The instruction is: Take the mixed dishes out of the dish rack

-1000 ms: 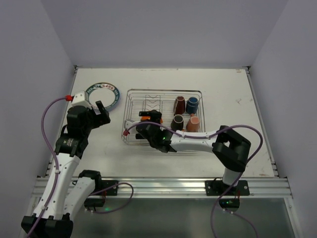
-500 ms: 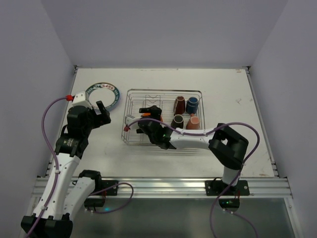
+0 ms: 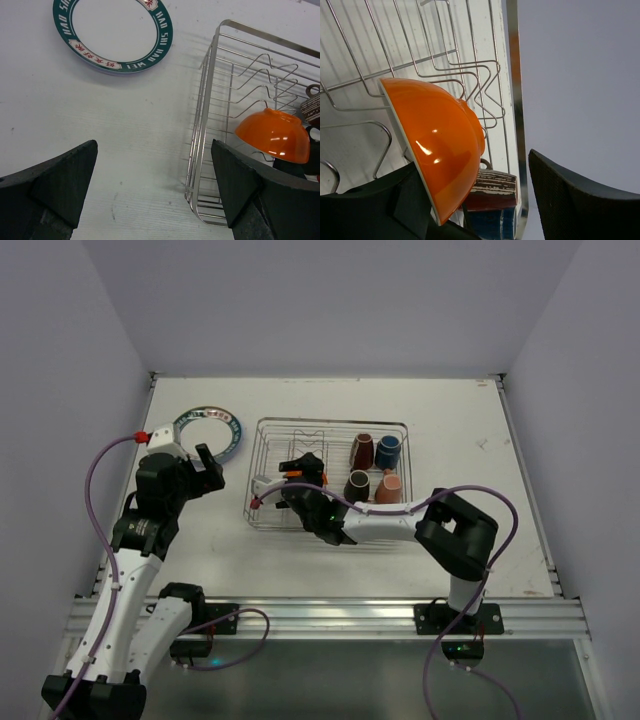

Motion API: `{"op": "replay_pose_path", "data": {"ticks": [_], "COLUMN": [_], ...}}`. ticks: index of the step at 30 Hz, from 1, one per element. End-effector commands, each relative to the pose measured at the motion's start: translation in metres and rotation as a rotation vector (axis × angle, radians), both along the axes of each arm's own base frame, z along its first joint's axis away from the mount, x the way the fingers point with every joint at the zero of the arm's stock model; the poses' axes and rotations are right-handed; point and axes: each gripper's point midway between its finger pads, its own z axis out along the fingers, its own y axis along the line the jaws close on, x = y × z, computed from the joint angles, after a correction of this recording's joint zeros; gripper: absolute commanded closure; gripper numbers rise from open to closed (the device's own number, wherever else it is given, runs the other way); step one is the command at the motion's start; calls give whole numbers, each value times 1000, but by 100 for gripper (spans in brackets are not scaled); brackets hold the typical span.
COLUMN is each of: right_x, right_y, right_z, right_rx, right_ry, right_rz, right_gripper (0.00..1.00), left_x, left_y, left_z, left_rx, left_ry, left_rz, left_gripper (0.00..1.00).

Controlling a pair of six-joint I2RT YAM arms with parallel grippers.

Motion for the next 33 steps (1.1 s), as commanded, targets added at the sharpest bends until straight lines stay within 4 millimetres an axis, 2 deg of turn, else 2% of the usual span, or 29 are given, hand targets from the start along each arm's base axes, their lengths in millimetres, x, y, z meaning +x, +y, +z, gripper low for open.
{"op": "replay_pose_path", "data": {"ticks": [1, 12, 20, 29, 33], "right_x": [8, 6, 7, 11, 11], "right_y": [-1, -3, -7, -10, -12], "right_z": [39, 50, 71, 77, 87], "right_rx": [104, 141, 196, 217, 233], "right_ry": [-102, -101, -169, -199, -219], "right_rz": [-32, -15, -20, -25, -27], "right_gripper": [27, 27, 28, 28, 28], "left_x": [3, 3, 2, 2, 2], "left_y": [-3, -3, -3, -4, -5], "left_z": [6, 6, 8, 8, 7], "left_rx": [21, 20, 20, 19, 19], "left_ry": [-39, -40, -46, -46, -45], "left_rz": [-29, -32, -32, -35, -38], "left_gripper": [0, 0, 0, 0, 0]}}
